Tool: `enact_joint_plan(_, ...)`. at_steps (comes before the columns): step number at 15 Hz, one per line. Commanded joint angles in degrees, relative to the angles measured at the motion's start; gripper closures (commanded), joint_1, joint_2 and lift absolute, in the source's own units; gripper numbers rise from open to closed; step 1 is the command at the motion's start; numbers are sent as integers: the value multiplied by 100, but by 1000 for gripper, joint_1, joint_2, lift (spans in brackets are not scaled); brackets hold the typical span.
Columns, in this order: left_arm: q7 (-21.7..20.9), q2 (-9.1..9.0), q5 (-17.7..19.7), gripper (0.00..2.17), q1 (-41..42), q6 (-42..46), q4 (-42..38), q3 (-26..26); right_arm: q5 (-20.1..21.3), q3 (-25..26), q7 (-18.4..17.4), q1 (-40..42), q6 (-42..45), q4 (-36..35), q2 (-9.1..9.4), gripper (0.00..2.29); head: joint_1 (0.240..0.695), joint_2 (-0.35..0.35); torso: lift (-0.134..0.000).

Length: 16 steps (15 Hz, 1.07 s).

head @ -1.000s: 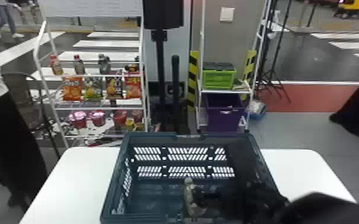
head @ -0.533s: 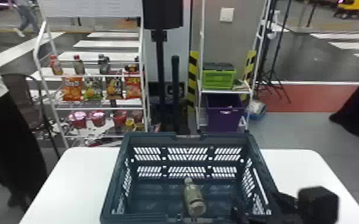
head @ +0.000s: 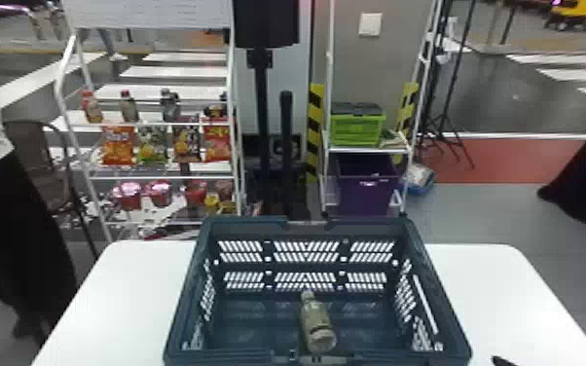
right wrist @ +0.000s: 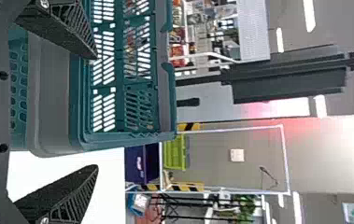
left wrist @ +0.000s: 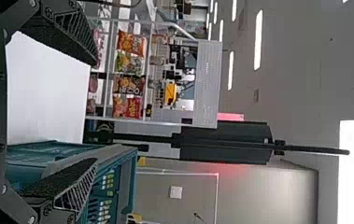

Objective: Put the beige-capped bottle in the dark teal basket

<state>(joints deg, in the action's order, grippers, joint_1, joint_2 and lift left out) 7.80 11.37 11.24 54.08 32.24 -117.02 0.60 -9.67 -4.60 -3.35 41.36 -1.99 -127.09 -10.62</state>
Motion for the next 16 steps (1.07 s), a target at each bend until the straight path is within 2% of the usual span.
enact_joint_plan(1, 3, 14, -96, 157, 23, 14, -5, -7, -8, -32, 72, 276, 888, 237, 34, 49, 499, 0, 0)
enact_joint_plan(6, 3, 14, -175, 157, 59, 189, 30, -51, 141, -23, 177, 979, 1996, 193, 139, 56, 499, 0, 0)
enact_joint_plan(16, 3, -3, -333, 157, 296, 295, -128, -60, 168, 29, 212, 1225, 2136, 272, 157, 60, 499, 0, 0)
